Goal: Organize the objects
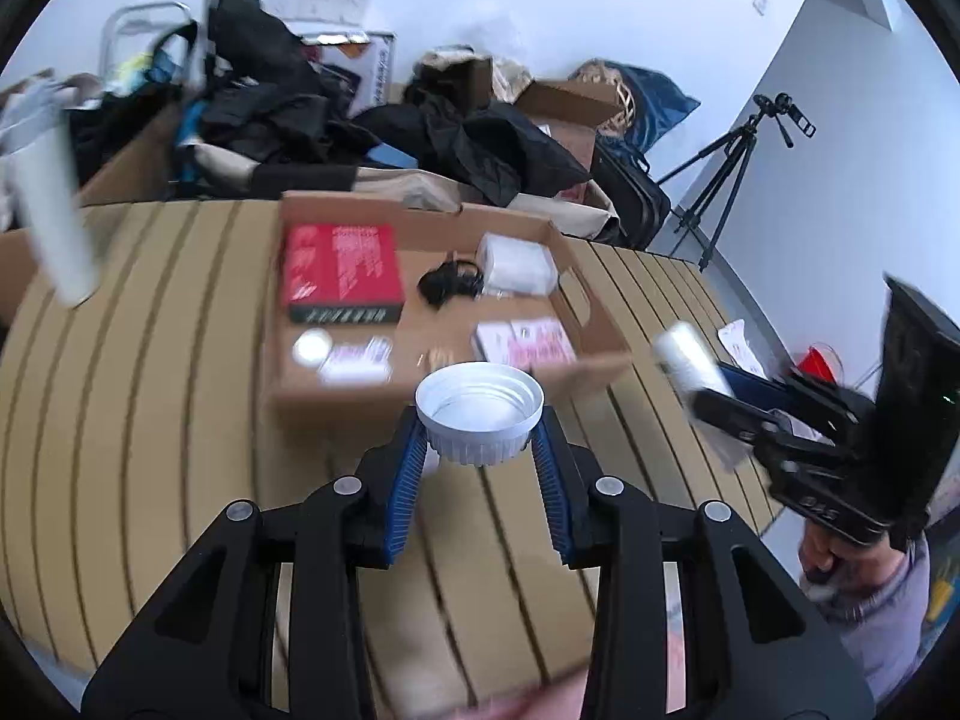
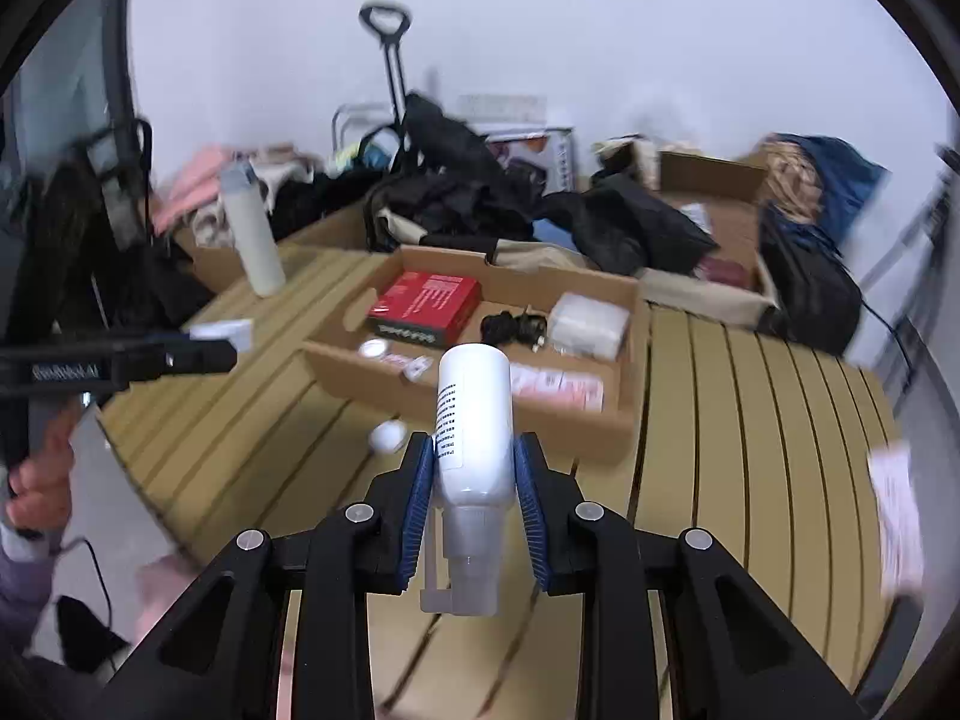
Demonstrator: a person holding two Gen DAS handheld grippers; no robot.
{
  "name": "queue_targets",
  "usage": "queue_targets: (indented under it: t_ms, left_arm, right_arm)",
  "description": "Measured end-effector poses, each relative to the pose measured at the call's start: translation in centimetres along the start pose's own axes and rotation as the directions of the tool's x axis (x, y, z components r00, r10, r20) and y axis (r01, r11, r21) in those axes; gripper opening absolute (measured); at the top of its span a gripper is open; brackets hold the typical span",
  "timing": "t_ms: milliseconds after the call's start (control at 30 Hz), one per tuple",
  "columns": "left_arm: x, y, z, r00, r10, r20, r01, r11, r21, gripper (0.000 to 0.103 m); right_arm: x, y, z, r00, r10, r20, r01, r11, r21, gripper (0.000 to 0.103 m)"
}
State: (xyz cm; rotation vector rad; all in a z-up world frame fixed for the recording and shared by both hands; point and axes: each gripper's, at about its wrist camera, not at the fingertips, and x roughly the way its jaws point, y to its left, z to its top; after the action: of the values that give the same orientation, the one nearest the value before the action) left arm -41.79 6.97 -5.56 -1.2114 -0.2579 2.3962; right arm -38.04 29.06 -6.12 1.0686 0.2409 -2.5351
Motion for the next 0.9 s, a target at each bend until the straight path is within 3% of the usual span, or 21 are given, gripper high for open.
queue_targets:
  t_ms: [133,300,367,433,467,600,667,833,900]
  left_arm:
    - [6.4,0.6,4.1,0.998,0.016,-0.053,-0.015,1.000,0.006,0.032]
    - [13.0,1.4,5.3,0.993,0.034,-0.115,-0.033,0.999,0.015,0.033]
    - [14.8,1.8,5.4,0.989,0.067,-0.130,-0.064,0.998,0.025,0.040]
    - [15.6,2.2,5.2,0.988,0.078,-0.135,-0.073,0.997,0.038,0.043]
    - [15.5,2.3,5.1,0.989,0.071,-0.132,-0.066,0.997,0.040,0.049]
    - [13.8,2.1,5.6,0.991,0.092,-0.098,-0.085,0.994,0.073,0.061]
    - [12.5,1.9,6.1,0.989,0.114,-0.093,-0.106,0.991,0.080,0.073]
    - [7.0,1.1,7.7,0.982,0.175,-0.077,-0.171,0.984,0.047,0.085]
    - [3.8,0.2,8.1,0.978,0.202,-0.045,-0.200,0.979,0.045,0.087]
  right_arm:
    - [7.5,-2.5,4.2,0.992,-0.032,-0.121,0.012,0.987,-0.162,0.030]
    - [15.3,-4.0,6.4,0.973,0.047,-0.224,-0.115,0.945,-0.305,0.030]
    - [17.9,-4.0,6.4,0.956,0.065,-0.286,-0.171,0.916,-0.363,0.030]
    - [20.4,-4.6,6.3,0.939,-0.018,-0.342,-0.128,0.909,-0.398,0.031]
    - [20.9,-5.1,6.4,0.937,-0.029,-0.347,-0.115,0.915,-0.387,0.031]
    - [19.0,-6.9,7.2,0.961,0.043,-0.275,-0.127,0.946,-0.298,0.032]
    - [17.3,-7.5,7.7,0.970,0.042,-0.240,-0.105,0.961,-0.257,0.035]
    - [10.4,-7.0,9.5,0.987,0.001,-0.162,-0.034,0.980,-0.198,0.036]
    - [6.9,-6.8,10.5,0.991,-0.002,-0.130,-0.020,0.986,-0.168,0.046]
